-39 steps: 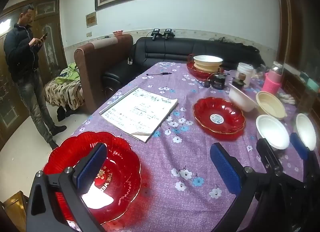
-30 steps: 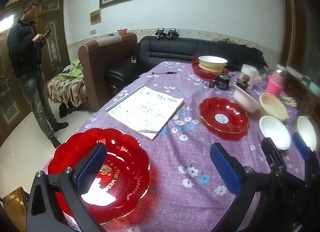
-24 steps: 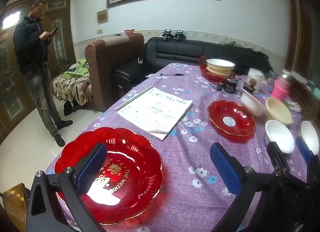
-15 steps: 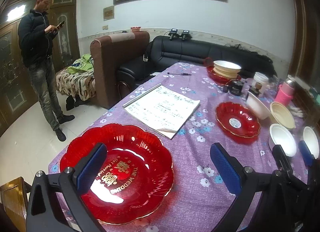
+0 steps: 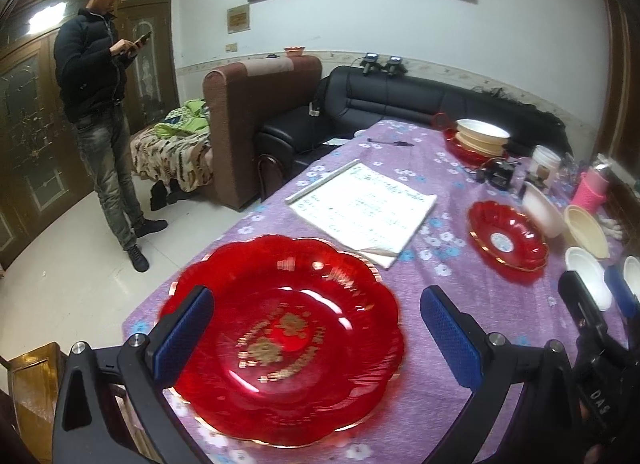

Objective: Organize plates and bowls

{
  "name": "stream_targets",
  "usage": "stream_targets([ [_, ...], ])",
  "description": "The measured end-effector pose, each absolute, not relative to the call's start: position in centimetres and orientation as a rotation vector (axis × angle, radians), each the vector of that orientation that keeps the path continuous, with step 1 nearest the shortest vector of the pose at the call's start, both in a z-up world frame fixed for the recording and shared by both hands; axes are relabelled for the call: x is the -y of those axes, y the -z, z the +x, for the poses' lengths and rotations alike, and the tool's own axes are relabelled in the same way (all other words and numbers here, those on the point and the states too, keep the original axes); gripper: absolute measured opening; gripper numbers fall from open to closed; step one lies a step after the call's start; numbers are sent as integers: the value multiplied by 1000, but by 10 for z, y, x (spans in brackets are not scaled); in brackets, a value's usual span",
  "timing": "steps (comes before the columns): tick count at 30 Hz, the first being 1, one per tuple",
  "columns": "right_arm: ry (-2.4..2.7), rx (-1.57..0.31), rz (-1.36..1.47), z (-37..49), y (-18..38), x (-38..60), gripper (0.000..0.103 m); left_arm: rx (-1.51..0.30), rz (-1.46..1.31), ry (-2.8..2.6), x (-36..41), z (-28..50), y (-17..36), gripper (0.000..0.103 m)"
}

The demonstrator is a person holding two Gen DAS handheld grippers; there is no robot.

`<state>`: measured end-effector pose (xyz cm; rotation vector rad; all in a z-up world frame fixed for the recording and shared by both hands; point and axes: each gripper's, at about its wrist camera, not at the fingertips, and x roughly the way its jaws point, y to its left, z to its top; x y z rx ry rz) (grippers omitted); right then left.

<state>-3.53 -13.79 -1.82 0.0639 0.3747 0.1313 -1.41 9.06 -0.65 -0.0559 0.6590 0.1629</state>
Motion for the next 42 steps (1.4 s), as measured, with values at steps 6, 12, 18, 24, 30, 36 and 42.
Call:
stream_targets([
  [6, -186, -381, 69, -34, 22, 120, 103, -647, -31, -290, -131, -23, 9, 103],
  [12, -268, -391, 36, -37, 34, 111, 103, -608, -22, -431, -167, -30, 13, 103],
  [18, -339, -410, 69, -36, 38, 109, 103, -633, -37, -447, -177, -32, 21, 103],
  [24, -382, -458, 137, -29, 37, 107, 103, -644, -40, -436, -179, -30, 25, 103],
  [30, -407, -505, 97, -11, 28, 78, 103, -660, -54, -428, -183, -26, 31, 103],
  [36, -386, -587, 105, 8, 37, 63, 103, -675, -60, -429, -191, -22, 36, 103],
  [42, -385, -661, 151, 23, 48, 63, 103, -694, -63, -421, -196, -16, 43, 103],
])
